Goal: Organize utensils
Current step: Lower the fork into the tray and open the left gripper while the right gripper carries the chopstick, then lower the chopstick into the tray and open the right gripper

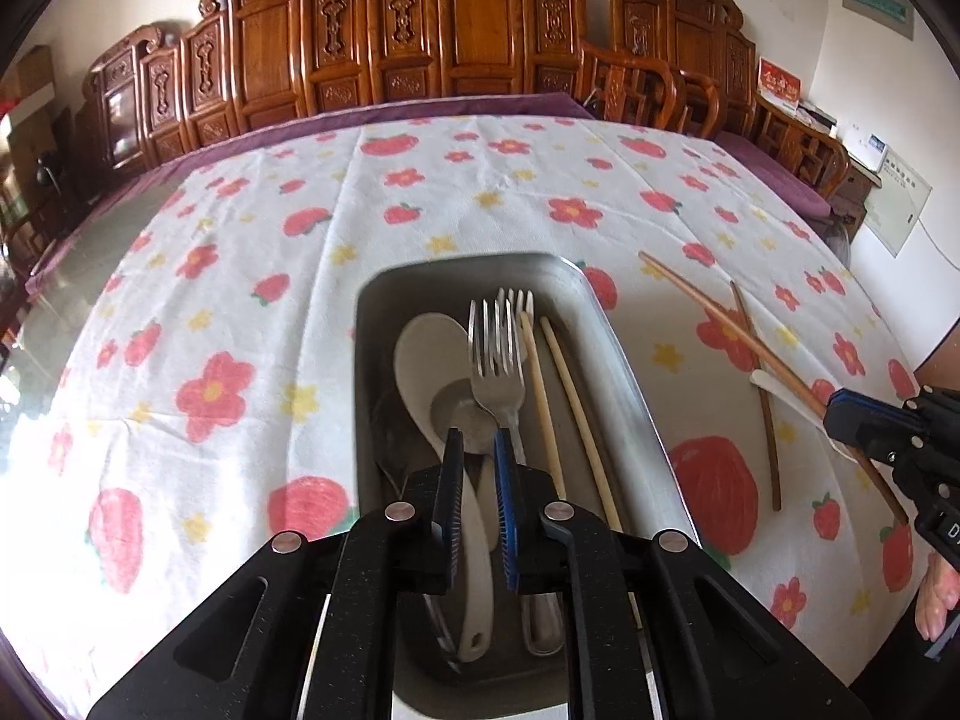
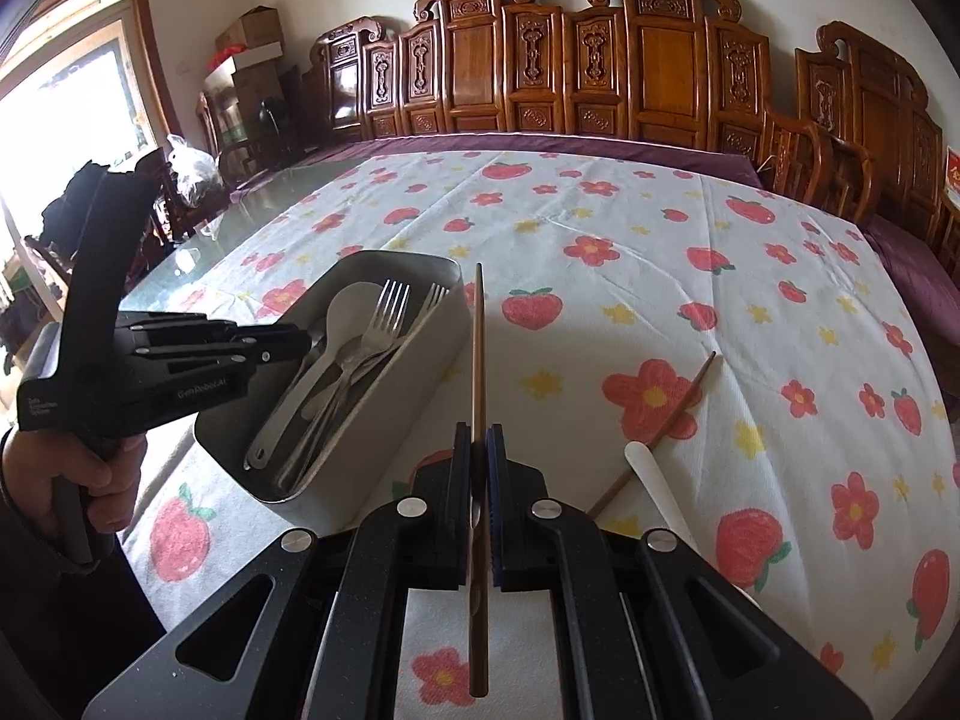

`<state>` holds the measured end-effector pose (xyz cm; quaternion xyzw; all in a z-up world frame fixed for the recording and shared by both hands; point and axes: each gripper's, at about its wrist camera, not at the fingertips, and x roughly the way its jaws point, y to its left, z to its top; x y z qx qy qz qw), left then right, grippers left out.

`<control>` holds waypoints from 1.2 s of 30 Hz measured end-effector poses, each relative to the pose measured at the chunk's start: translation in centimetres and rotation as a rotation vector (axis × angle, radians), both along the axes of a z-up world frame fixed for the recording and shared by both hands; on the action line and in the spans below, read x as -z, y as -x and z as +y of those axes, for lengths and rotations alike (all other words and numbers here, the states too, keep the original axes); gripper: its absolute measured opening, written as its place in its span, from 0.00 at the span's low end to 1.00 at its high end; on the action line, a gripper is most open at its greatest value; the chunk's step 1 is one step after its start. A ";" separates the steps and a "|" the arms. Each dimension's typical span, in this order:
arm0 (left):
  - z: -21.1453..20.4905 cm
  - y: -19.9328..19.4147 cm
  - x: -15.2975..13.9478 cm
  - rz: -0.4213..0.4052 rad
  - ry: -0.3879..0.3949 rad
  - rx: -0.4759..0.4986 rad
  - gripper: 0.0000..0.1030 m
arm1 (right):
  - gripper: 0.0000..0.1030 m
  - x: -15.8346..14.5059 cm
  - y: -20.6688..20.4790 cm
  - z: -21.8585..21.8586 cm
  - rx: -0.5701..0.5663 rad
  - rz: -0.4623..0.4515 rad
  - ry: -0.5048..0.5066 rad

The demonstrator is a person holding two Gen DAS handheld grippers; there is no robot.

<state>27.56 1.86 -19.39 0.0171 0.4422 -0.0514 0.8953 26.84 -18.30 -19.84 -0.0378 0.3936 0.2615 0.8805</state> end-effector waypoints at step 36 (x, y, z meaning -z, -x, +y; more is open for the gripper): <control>7.4 3.0 -6.1 -0.164 0.044 -0.058 0.23 | 0.06 3.4 -3.4 12.4 -0.006 0.145 -0.010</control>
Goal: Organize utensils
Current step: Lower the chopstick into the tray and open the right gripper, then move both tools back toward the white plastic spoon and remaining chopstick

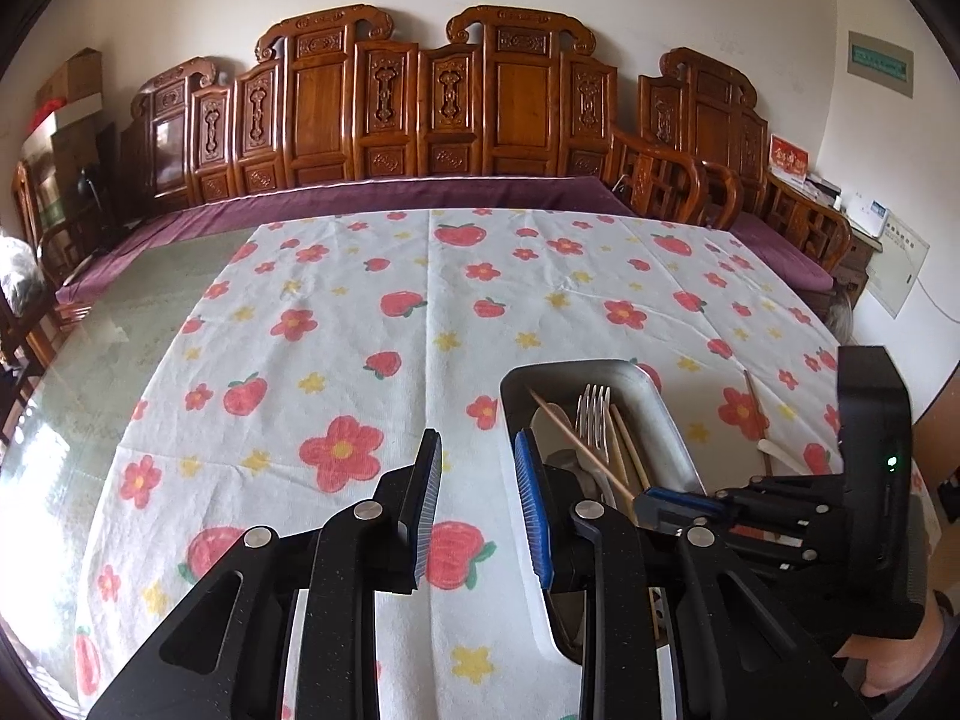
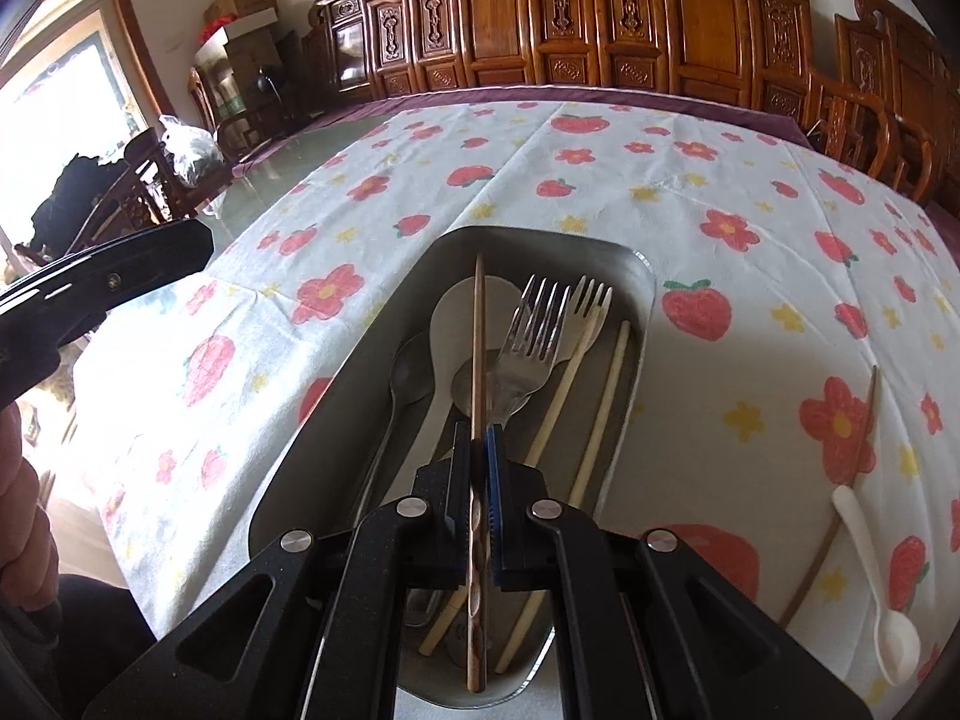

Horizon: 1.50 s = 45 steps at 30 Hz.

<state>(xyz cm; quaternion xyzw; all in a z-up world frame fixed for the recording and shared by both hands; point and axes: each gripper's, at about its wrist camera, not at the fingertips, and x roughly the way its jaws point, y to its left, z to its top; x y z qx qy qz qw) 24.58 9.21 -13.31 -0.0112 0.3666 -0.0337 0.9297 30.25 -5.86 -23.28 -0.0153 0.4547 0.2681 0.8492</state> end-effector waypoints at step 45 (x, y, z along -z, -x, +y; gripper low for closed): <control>-13.1 -1.2 3.9 0.087 0.001 0.214 0.70 | 0.27 3.6 0.9 -21.2 0.158 0.007 0.243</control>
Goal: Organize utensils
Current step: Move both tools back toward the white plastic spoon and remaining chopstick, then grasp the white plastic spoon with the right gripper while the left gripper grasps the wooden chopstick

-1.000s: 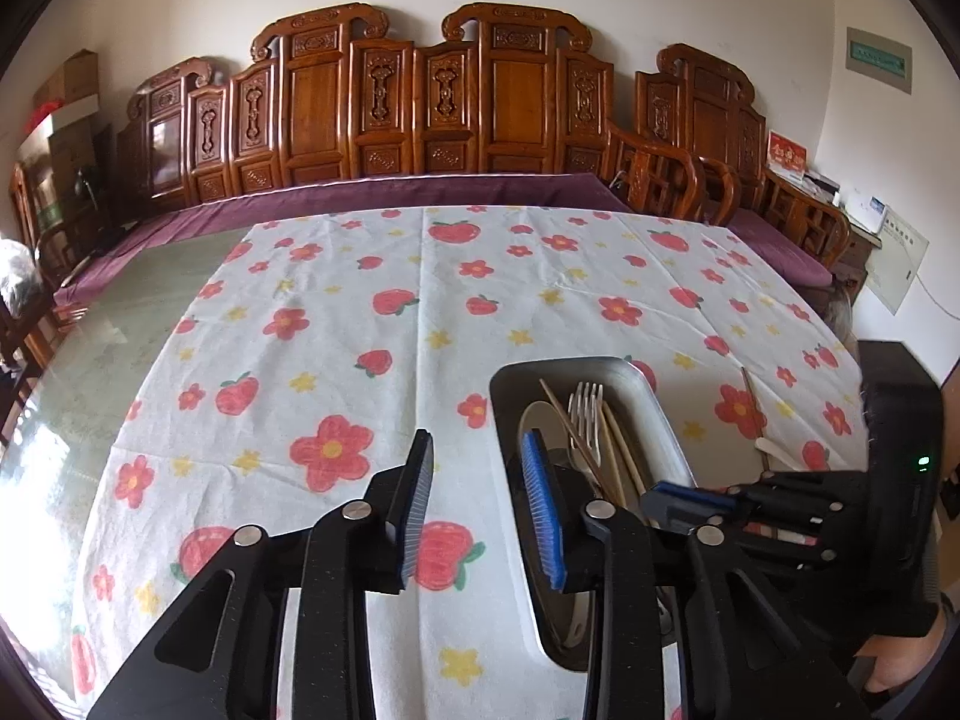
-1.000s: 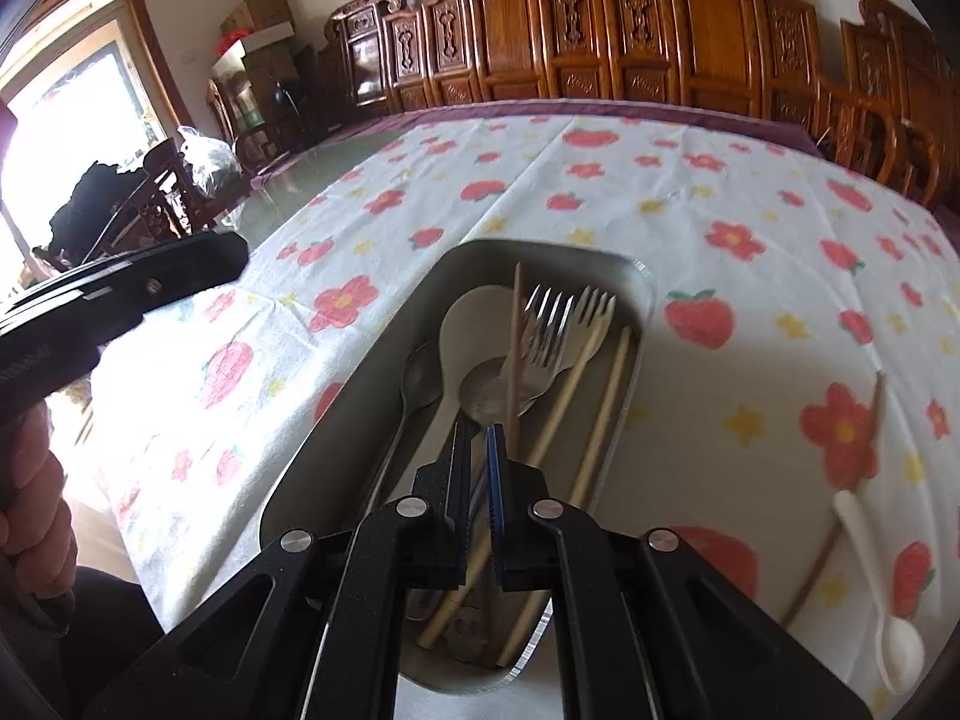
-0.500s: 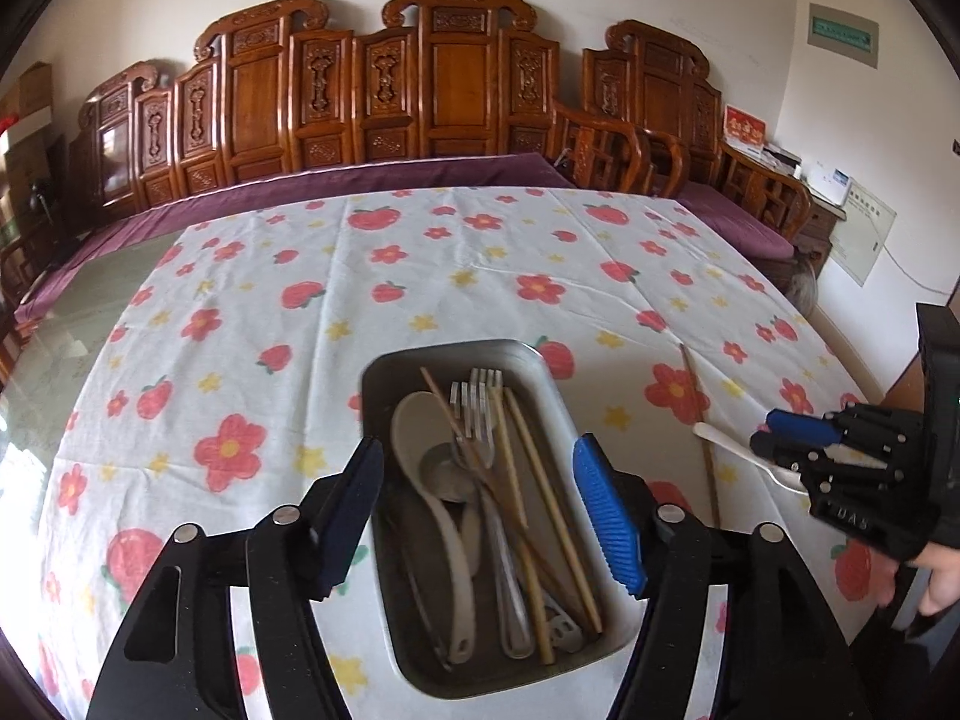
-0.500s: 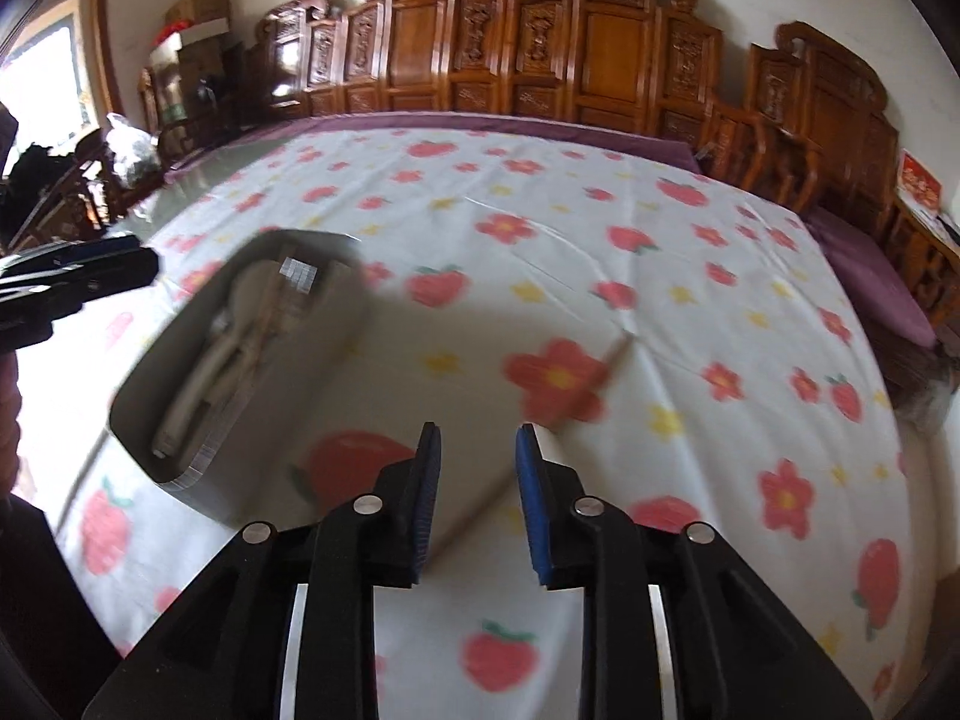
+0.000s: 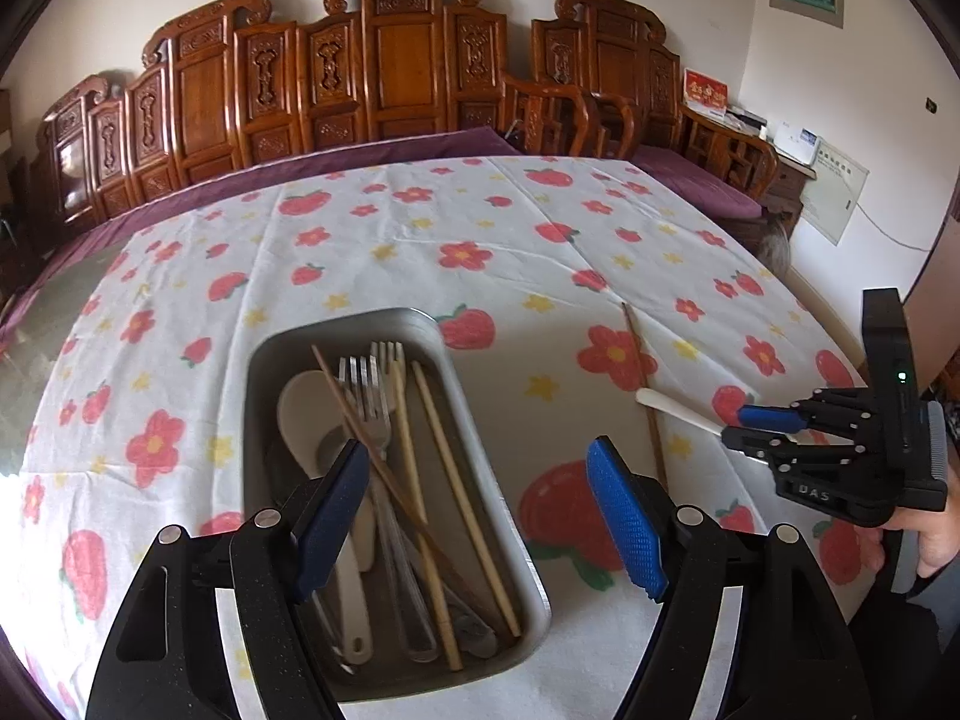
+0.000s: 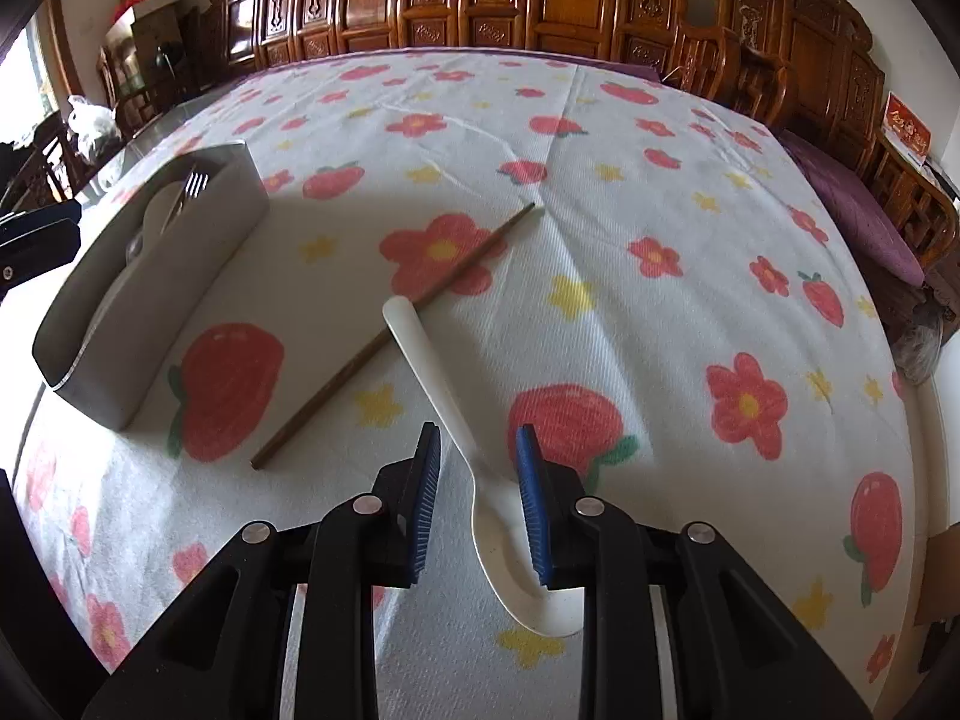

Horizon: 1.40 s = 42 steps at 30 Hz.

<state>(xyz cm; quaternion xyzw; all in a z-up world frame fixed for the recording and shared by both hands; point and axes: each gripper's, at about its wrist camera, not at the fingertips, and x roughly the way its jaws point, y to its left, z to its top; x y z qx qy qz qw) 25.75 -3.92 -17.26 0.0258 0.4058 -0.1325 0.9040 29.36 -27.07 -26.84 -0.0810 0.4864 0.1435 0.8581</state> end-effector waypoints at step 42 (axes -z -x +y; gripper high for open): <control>-10.3 -0.4 3.9 0.039 -0.103 0.169 0.61 | 0.08 0.0 -2.0 -6.6 0.221 -0.068 -0.045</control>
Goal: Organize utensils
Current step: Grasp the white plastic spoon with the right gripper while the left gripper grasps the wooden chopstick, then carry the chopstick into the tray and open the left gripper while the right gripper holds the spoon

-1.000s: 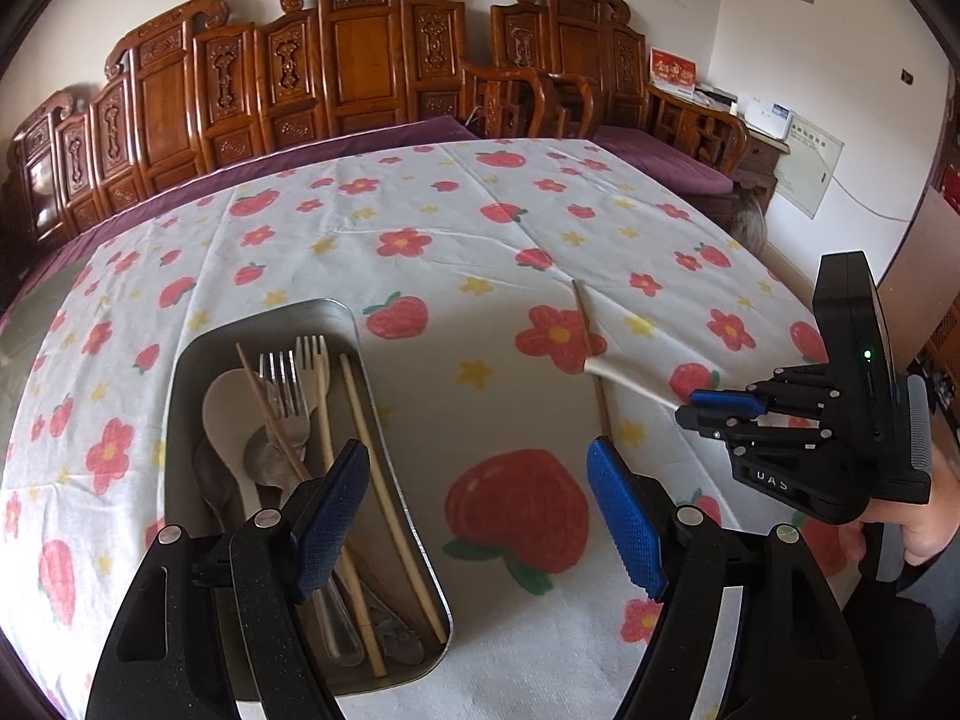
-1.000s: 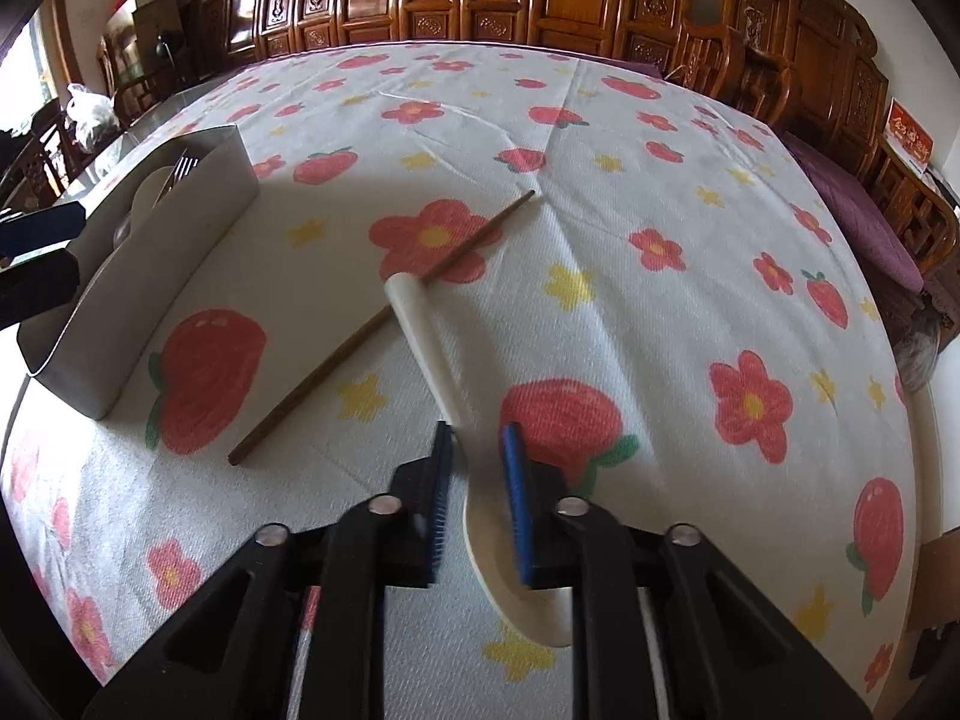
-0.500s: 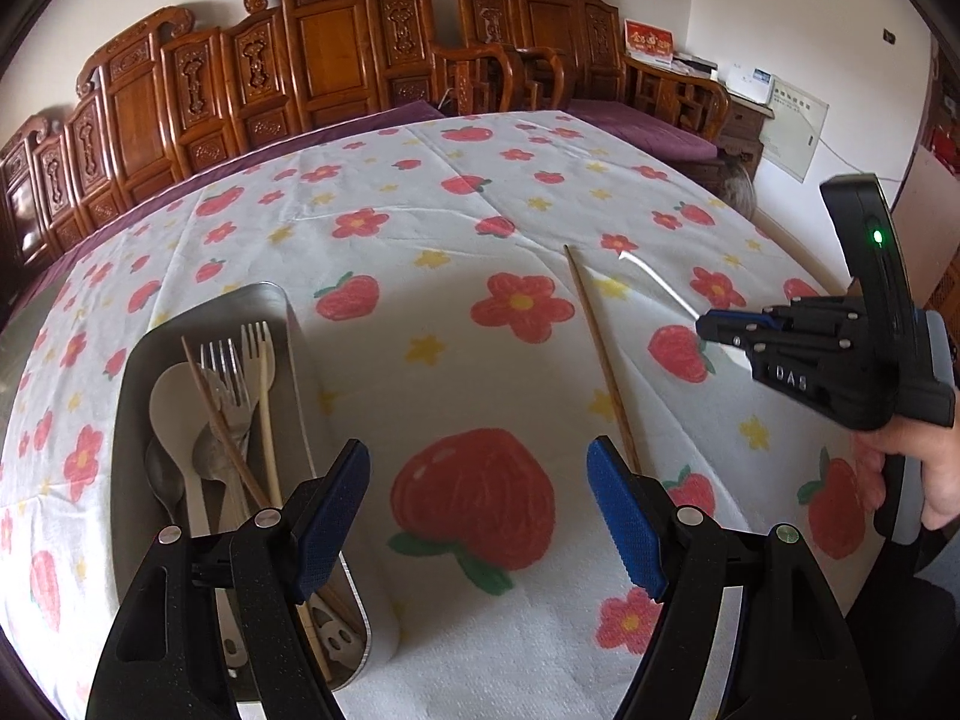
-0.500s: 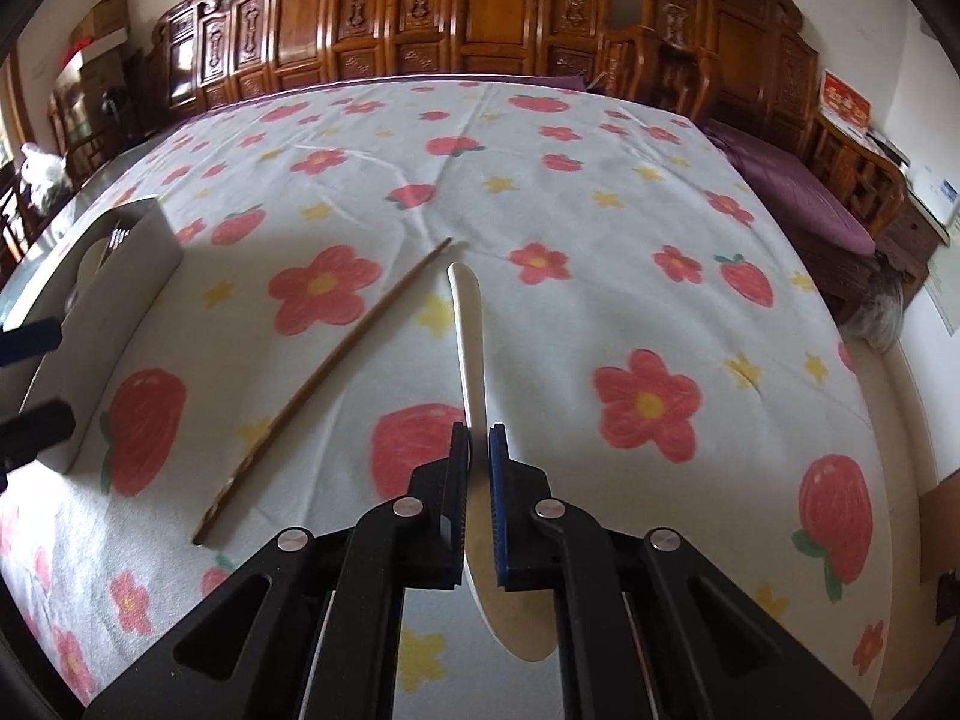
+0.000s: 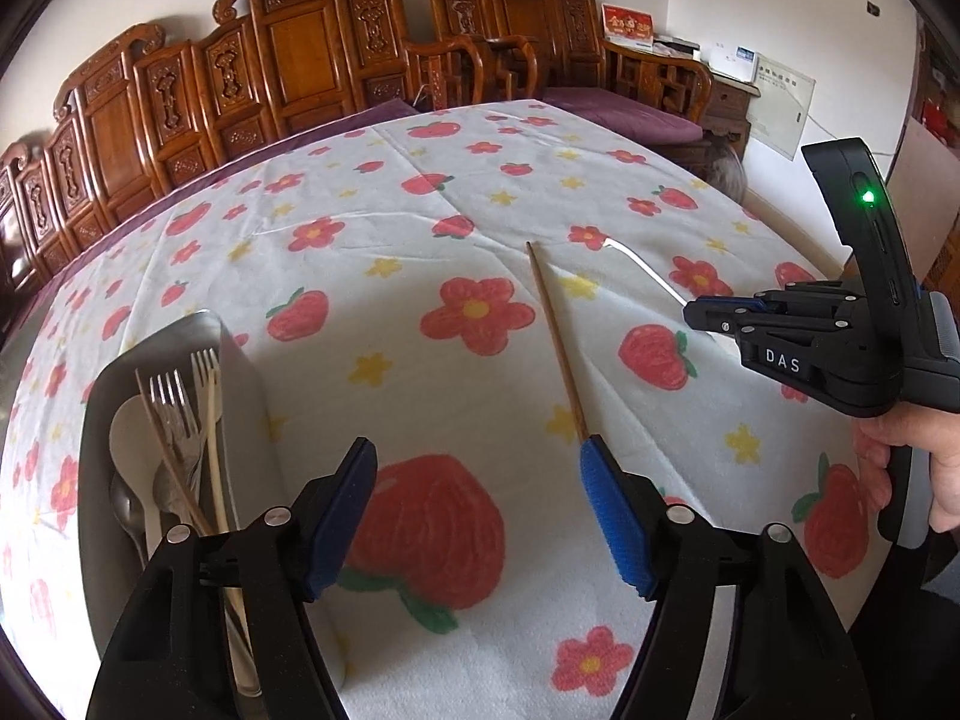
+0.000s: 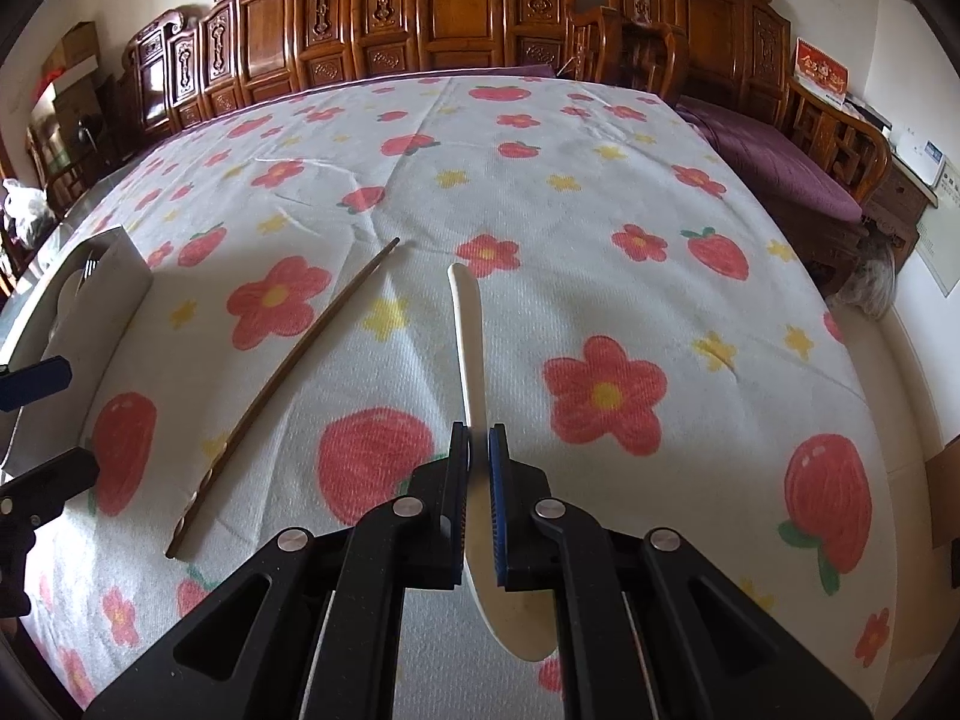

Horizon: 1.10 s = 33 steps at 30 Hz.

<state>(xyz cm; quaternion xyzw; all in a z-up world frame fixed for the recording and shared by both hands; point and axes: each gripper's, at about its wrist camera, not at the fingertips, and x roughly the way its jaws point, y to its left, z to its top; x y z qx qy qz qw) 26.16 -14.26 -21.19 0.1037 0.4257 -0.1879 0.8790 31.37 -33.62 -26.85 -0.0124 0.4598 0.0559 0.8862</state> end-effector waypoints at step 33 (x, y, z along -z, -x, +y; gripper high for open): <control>-4.5 -4.6 3.8 0.124 -0.010 0.021 0.04 | 0.08 -0.2 -0.2 0.4 -0.013 0.008 -0.085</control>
